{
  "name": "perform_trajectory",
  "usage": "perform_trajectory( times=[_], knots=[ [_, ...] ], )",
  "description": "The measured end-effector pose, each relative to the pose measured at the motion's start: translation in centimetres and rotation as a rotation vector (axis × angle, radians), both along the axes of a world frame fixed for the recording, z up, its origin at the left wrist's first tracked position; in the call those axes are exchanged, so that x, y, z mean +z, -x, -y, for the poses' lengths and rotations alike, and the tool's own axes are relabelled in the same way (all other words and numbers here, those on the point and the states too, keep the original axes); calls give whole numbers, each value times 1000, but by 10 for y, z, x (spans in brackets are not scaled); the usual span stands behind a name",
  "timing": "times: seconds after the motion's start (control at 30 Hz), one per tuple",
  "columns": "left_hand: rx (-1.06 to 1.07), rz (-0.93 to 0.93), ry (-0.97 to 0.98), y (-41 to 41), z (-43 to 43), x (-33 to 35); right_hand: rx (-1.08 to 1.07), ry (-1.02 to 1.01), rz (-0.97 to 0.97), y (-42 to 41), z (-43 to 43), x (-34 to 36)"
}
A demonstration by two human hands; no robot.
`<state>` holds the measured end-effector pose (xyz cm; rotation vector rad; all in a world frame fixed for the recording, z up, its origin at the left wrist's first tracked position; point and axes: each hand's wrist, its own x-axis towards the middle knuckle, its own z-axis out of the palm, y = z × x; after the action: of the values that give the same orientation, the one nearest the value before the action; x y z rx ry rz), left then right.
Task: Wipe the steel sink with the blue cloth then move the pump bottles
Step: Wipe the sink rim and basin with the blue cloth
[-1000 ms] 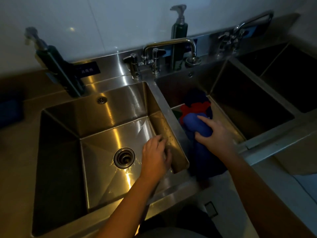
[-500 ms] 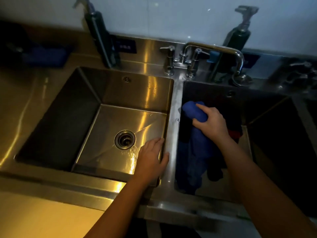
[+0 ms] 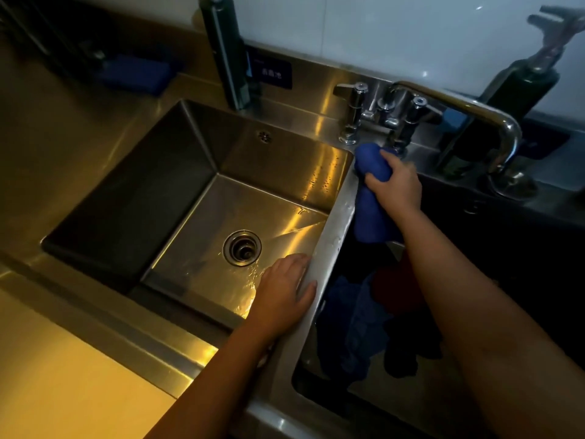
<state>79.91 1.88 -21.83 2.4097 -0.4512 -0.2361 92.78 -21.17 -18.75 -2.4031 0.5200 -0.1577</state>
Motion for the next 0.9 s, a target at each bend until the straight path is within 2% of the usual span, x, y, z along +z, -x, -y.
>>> perform_trajectory(
  times=[0.4, 0.7, 0.9],
  knots=[
    [-9, 21, 41, -6, 6, -8, 144, 269, -168, -58, -2, -5],
    [5, 4, 36, -2, 5, -7, 399, 261, -150, 12, -28, -6],
    [57, 28, 15, 18, -3, -10, 470, 252, -121, 60, -53, -6]
  ],
)
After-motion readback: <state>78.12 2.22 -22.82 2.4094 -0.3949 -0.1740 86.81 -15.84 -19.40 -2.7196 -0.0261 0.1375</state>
